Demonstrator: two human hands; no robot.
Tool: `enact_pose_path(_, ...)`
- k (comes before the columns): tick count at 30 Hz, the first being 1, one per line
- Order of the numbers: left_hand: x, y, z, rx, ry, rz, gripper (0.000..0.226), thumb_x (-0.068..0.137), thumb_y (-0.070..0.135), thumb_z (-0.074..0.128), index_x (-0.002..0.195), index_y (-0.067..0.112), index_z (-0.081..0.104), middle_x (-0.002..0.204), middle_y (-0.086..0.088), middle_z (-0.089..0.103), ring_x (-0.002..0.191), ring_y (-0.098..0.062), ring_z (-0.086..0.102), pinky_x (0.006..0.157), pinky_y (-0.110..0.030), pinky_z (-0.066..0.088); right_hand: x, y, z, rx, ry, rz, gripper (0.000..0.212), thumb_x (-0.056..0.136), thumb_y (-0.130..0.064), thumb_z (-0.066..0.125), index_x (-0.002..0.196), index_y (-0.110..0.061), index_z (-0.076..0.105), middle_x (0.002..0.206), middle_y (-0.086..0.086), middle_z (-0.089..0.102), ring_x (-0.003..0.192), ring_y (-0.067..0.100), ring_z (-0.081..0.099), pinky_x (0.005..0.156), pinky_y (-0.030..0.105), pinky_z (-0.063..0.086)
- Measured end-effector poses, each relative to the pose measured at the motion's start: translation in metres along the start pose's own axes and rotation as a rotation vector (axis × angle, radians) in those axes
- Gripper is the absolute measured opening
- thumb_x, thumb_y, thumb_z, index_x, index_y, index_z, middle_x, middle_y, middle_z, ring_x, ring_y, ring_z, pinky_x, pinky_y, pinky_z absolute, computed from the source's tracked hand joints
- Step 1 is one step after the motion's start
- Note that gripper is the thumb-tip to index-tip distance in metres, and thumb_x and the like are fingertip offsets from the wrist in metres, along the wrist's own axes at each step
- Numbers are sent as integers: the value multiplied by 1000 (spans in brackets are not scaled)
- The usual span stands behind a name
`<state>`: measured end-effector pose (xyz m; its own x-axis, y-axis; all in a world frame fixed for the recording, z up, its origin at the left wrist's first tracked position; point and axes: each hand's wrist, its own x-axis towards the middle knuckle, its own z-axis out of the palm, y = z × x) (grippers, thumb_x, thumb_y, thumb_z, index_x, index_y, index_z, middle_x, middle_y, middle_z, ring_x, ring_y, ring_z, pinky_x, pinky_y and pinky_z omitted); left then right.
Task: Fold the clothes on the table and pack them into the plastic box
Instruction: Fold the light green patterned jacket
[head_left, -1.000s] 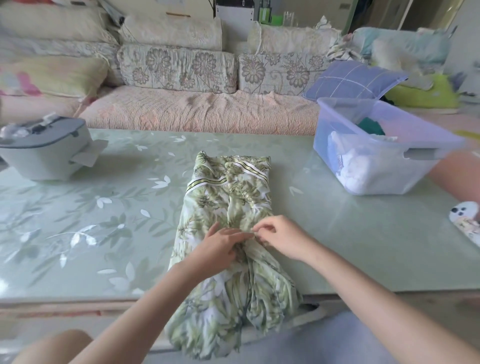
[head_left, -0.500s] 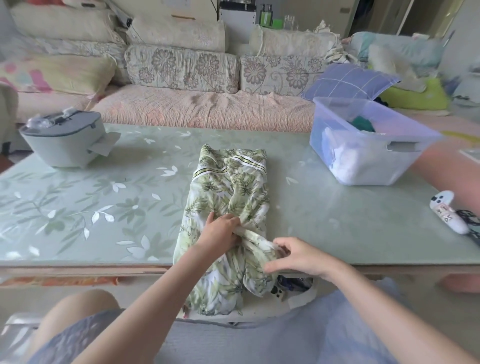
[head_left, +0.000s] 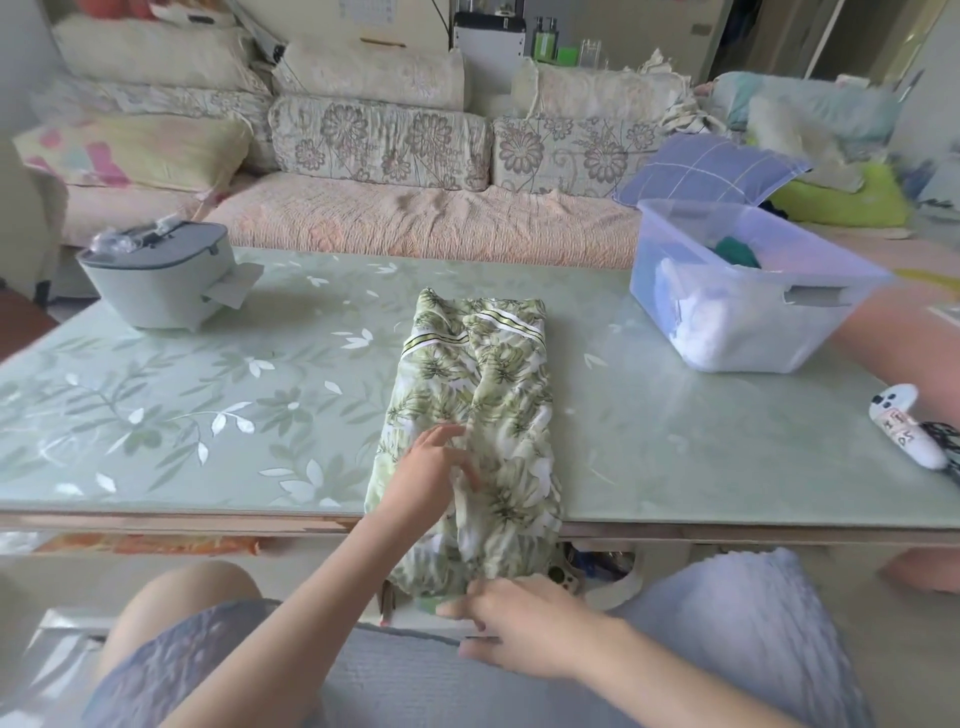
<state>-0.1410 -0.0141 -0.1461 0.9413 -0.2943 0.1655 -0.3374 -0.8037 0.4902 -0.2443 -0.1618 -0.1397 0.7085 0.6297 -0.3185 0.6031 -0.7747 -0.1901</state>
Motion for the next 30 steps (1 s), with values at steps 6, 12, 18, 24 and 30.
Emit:
enact_pose_path(6, -29, -7, -6, -63, 122, -52, 24, 90, 6, 52, 94, 21, 71, 142, -2, 43, 132, -22, 36, 110, -38, 31, -4, 53, -4, 134, 502, -12, 35, 97, -10, 45, 128, -19, 58, 125, -5, 60, 117, 5, 50, 107, 22, 36)
enact_pose_path(12, -48, 0, 9, -150, 165, -151, 33, 90, 35, 57, 121, 21, 54, 124, 2, 51, 107, -12, 51, 97, -29, 43, -1, 95, 19, -177, 321, -118, 78, 81, -2, 44, 152, -21, 19, 159, -7, 0, 145, 10, -14, 118, 32, -8)
enact_pose_path(18, -43, -2, 19, 165, 98, -117, 52, 91, 39, 51, 139, 29, 33, 124, 3, 47, 111, -18, 40, 94, -25, 35, 6, 98, 39, -525, 342, -126, 95, 61, -7, 61, 149, -22, 28, 159, 5, 14, 146, 29, 6, 113, 42, 10)
enact_pose_path(24, -42, -5, 19, 46, 97, -21, 70, 90, 15, 55, 149, 23, 19, 128, 4, 46, 115, -13, 41, 100, -22, 33, -2, 109, 26, -556, 416, -151, 112, 58, 1, 69, 153, -20, 13, 160, 2, 11, 147, 22, 8, 114, 38, 12)
enact_pose_path(30, -69, -35, 10, 151, 208, 160, 78, 71, -16, 52, 137, 25, 40, 136, 1, 41, 122, -11, 37, 108, -34, 37, -1, 120, 30, -672, 502, -186, 95, 67, 17, 31, 153, -18, 11, 160, 6, 7, 147, 23, 7, 114, 41, 14)
